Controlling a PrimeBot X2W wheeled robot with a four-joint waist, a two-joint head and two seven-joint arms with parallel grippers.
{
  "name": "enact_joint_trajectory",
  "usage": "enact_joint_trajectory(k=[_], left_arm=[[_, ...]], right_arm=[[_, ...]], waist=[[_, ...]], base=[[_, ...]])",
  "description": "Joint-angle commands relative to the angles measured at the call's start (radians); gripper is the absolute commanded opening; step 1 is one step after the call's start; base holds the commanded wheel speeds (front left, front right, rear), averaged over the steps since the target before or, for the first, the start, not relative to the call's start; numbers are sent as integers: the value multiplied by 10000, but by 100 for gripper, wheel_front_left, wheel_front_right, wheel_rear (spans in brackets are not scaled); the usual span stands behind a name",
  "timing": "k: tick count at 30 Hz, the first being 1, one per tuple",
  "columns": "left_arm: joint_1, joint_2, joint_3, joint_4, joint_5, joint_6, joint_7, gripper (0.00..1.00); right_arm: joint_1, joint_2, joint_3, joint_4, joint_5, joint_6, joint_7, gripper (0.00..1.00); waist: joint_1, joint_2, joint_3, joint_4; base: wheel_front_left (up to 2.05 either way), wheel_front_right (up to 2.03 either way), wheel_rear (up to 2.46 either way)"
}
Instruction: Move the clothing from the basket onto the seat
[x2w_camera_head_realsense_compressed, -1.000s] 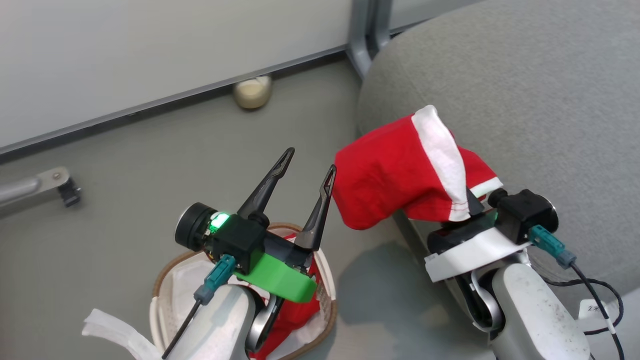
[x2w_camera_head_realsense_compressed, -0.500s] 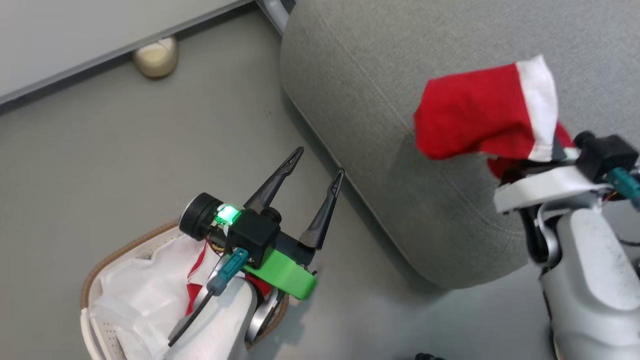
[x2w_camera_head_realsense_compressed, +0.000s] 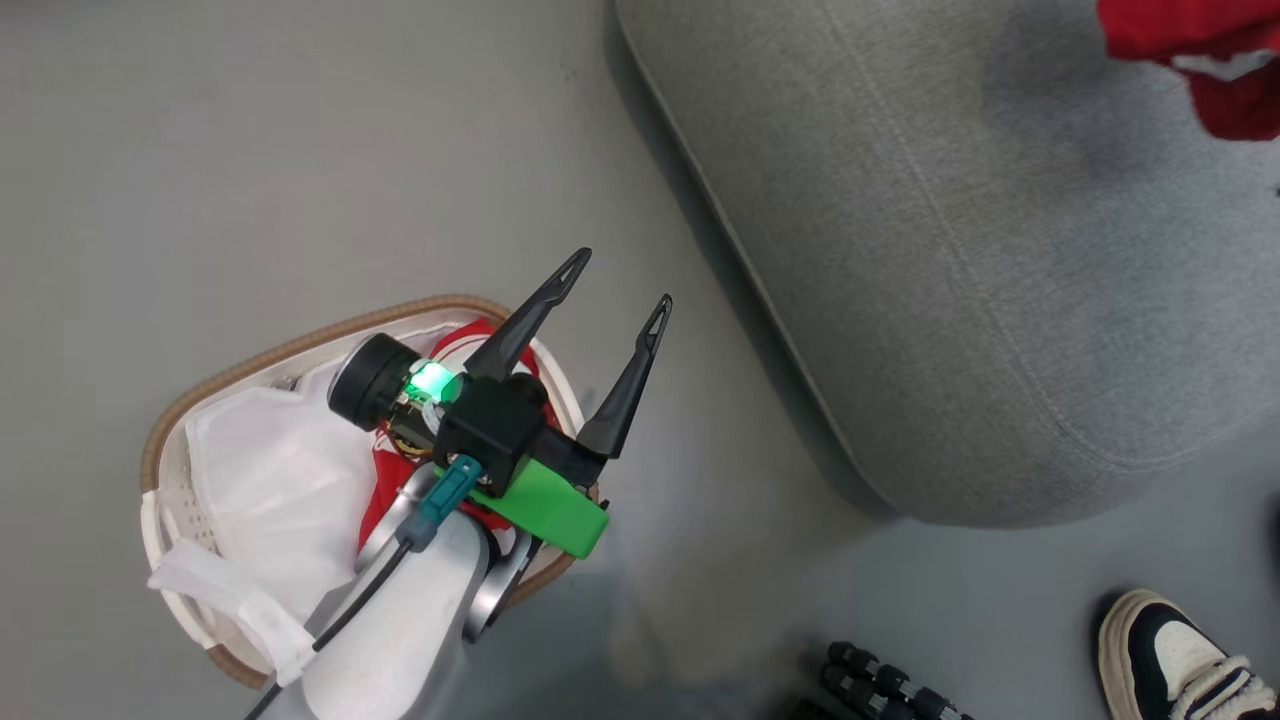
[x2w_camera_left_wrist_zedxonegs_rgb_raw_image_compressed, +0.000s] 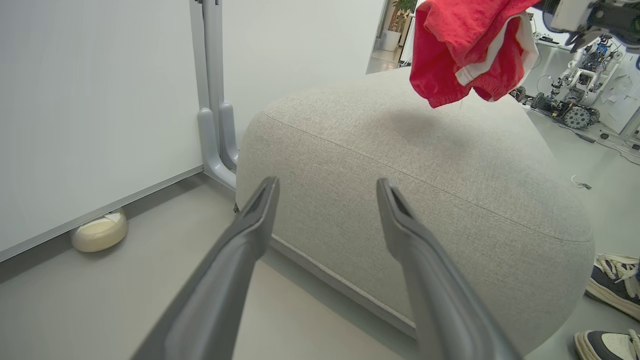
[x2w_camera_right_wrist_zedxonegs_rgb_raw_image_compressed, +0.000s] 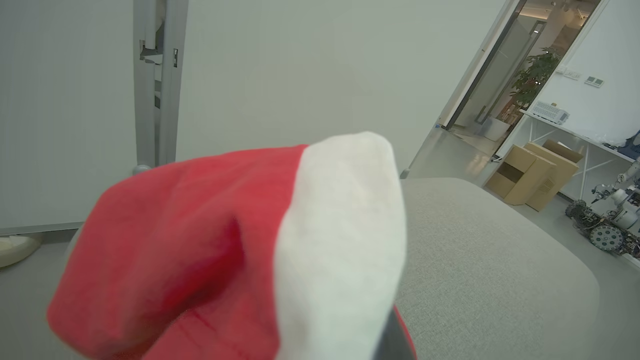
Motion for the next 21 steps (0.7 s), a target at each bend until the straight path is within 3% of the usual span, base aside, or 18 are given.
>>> enact_joint_trajectory(k=[1, 6, 7, 8, 9, 21], left_arm=[[-237, 83, 86, -56, 84, -22, 7, 100], [-300, 22, 148, -111, 144, -21, 8, 100], [-278, 1, 199, -127, 157, -21, 8, 100], [-243, -6, 248, -136, 187, -21, 8, 100], [-203, -3, 302, -129, 202, -21, 8, 100], [289, -230, 1071, -113, 261, -21, 8, 100]], right_arm=[[-321, -172, -148, 151, -260, -12, -21, 0], [-843, -366, -997, 903, -828, -12, -22, 0], [-854, -358, -1112, 998, -921, -10, -22, 17], [-825, -316, -1221, 1068, -1064, -12, -22, 62], [-730, -245, -1252, 1142, -1131, -10, -22, 100], [1955, 870, -1986, 402, -1093, -12, -22, 100]], waist=[[0, -1, 856, 822], [0, -1, 1132, 1176], [0, -1, 1156, 1220], [0, -1, 1175, 1256], [0, -1, 1179, 1275], [0, -1, 298, 1242]], base=[[0, 0, 0], [0, 0, 0], [0, 0, 0], [0, 0, 0], [0, 0, 0], [0, 0, 0]])
